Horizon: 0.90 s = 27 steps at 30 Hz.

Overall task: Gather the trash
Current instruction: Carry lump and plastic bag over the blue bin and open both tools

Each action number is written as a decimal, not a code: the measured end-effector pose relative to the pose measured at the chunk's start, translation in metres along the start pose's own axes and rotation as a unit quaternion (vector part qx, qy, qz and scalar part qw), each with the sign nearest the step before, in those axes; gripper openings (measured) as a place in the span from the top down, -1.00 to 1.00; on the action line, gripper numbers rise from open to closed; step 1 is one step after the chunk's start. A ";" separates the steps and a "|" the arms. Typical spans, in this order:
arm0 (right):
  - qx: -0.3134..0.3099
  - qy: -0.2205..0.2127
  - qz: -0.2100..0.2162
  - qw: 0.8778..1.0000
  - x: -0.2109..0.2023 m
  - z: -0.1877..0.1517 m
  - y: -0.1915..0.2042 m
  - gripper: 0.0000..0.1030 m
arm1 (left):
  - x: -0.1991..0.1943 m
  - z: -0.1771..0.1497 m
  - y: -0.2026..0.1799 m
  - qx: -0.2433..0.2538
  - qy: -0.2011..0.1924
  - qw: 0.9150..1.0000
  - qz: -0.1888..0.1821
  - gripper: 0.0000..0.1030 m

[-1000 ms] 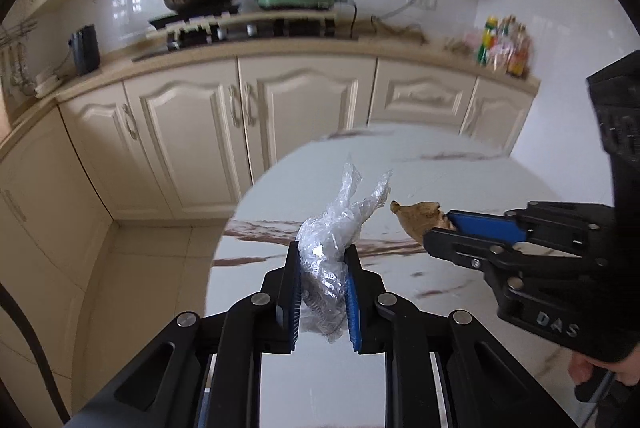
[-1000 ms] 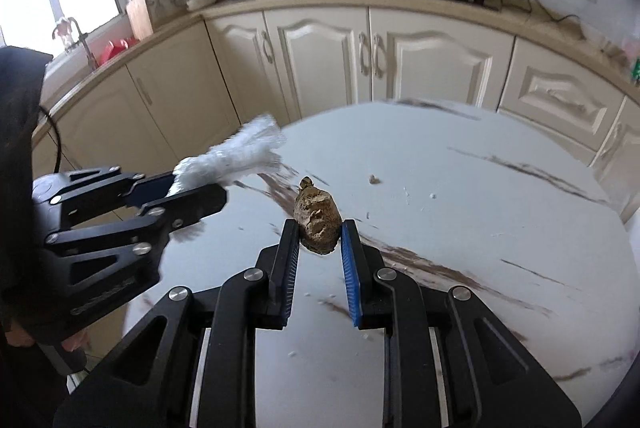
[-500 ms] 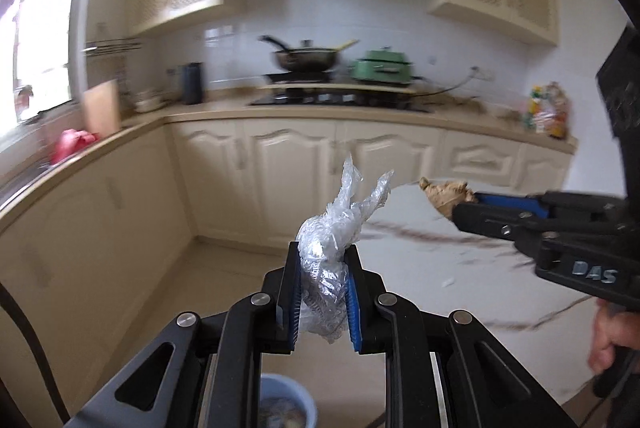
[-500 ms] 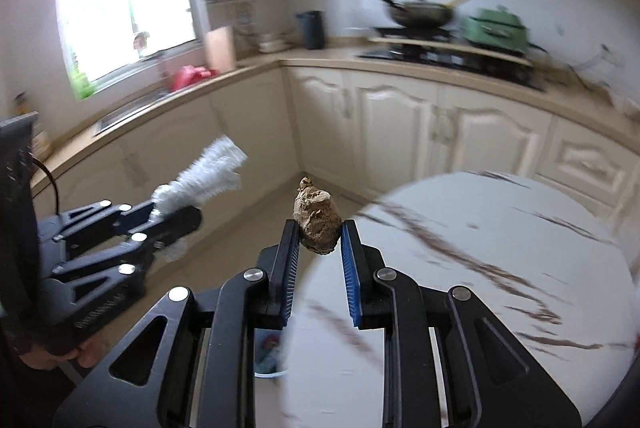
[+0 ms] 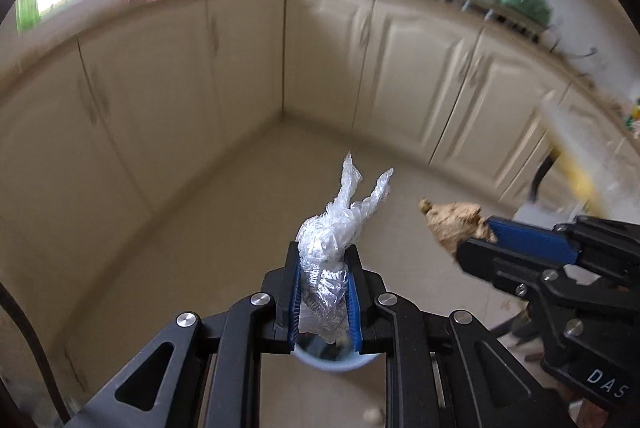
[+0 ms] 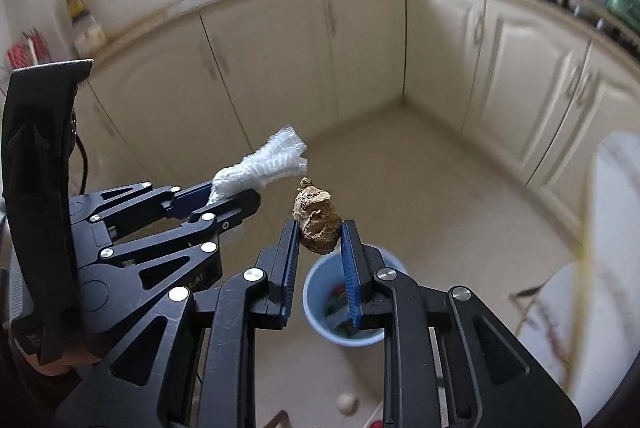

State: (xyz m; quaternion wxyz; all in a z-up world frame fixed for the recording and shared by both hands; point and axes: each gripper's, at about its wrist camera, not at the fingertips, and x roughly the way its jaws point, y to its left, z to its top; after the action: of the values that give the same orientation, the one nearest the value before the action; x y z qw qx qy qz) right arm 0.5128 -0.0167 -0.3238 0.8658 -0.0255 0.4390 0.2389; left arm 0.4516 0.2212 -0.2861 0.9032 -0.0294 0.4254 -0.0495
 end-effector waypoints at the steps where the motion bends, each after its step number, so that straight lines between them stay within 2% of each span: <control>1: 0.007 0.021 -0.001 1.000 0.026 -0.007 -0.004 0.61 | 0.020 -0.009 0.002 -0.008 0.022 1.000 -0.001 0.70; 7: 0.035 0.114 -0.009 0.993 0.128 -0.048 -0.033 0.61 | 0.122 -0.056 0.012 -0.030 0.141 0.989 -0.021 0.70; 12: 0.072 0.163 -0.003 0.984 0.188 -0.073 -0.073 0.61 | 0.183 -0.087 0.014 -0.038 0.206 0.977 -0.027 0.62; 14: 0.085 0.177 0.006 0.981 0.209 -0.080 -0.087 0.60 | 0.203 -0.089 0.014 -0.046 0.222 0.974 -0.028 0.59; 17: 0.102 0.188 0.017 0.977 0.229 -0.081 -0.105 0.56 | 0.224 -0.088 0.013 -0.051 0.234 0.971 -0.013 0.29; 19: 0.102 0.186 0.019 0.977 0.236 -0.081 -0.115 0.53 | 0.232 -0.088 0.014 -0.060 0.237 0.970 -0.003 -0.01; 22: 0.114 0.187 0.026 0.975 0.240 -0.082 -0.122 0.41 | 0.235 -0.090 0.019 -0.075 0.240 0.968 0.006 -0.26; 24: 0.112 0.185 0.025 0.976 0.238 -0.083 -0.121 0.36 | 0.238 -0.082 0.020 -0.095 0.245 0.965 0.007 -0.29; 25: 0.112 0.183 0.023 0.977 0.236 -0.083 -0.121 0.30 | 0.245 -0.066 0.011 -0.104 0.249 0.963 0.006 -0.34; 27: 0.111 0.178 0.014 0.978 0.228 -0.083 -0.117 0.15 | 0.244 -0.066 0.012 -0.120 0.256 0.959 0.007 -0.45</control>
State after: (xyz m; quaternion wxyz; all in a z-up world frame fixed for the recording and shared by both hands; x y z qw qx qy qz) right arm 0.6163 -0.0521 -0.5701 0.7674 0.0346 0.6105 0.1929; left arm 0.5560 0.2046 -0.5167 0.7542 -0.1204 0.6455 0.0022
